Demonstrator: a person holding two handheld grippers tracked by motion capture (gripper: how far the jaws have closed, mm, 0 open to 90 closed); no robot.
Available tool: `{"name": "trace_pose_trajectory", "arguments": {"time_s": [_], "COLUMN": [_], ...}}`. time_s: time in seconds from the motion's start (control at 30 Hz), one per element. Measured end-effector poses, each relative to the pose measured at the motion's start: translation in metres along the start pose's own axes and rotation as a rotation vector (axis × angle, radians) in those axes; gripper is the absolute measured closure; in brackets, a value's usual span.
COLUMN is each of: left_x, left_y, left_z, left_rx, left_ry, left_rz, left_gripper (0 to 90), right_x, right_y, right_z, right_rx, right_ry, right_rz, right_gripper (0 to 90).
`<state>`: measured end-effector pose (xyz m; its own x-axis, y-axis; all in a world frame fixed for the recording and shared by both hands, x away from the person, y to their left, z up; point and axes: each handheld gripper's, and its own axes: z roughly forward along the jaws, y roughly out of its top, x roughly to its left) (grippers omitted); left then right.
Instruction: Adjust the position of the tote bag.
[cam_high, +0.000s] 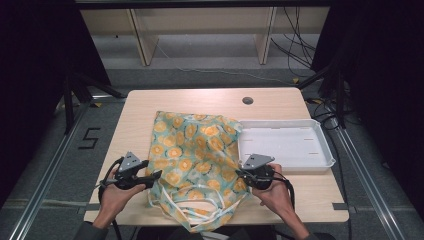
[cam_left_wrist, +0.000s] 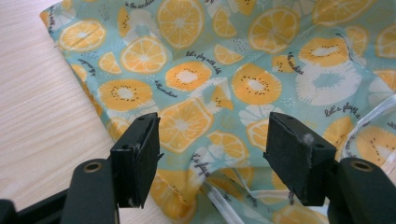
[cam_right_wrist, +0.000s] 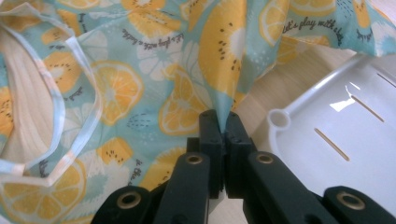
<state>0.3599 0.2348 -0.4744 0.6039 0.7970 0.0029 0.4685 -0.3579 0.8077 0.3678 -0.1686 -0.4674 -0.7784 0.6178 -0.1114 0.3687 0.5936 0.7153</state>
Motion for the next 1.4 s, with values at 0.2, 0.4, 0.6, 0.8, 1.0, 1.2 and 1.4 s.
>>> {"name": "trace_pose_trajectory", "arguments": {"time_s": [0.2, 0.4, 0.6, 0.8, 1.0, 1.2, 1.4], "left_x": [-0.009, -0.017, -0.02, -0.03, -0.051, -0.054, -0.062], "left_y": [-0.002, -0.004, -0.008, -0.004, -0.001, -0.007, -0.011], "left_z": [-0.002, -0.007, -0.012, -0.013, -0.015, -0.014, -0.017], "left_rx": [-0.026, -0.015, 0.035, 0.02, 0.033, 0.085, 0.093], "left_ry": [-0.043, -0.082, -0.122, -0.17, -0.258, -0.278, -0.346], "left_rz": [-0.01, 0.022, 0.074, 0.088, 0.11, 0.138, 0.177], "left_gripper": [34.5, 33.5, 32.8, 36.3, 37.4, 38.7, 37.0], "right_x": [-0.01, -0.017, -0.021, -0.018, -0.013, -0.001, 0.004], "right_y": [-0.001, -0.004, -0.005, -0.005, -0.001, 0.007, 0.008], "right_z": [-0.001, -0.002, -0.003, -0.006, -0.013, -0.023, -0.02], "right_rx": [0.011, 0.006, -0.015, -0.016, -0.067, -0.127, -0.113], "right_ry": [-0.029, -0.042, -0.042, -0.013, -0.019, -0.002, 0.027], "right_rz": [-0.015, -0.001, -0.01, 0.007, 0.031, 0.026, 0.015], "right_gripper": [89.5, 89.4, 86.1, 72.8, 57.6, 53.4, 52.0]}}
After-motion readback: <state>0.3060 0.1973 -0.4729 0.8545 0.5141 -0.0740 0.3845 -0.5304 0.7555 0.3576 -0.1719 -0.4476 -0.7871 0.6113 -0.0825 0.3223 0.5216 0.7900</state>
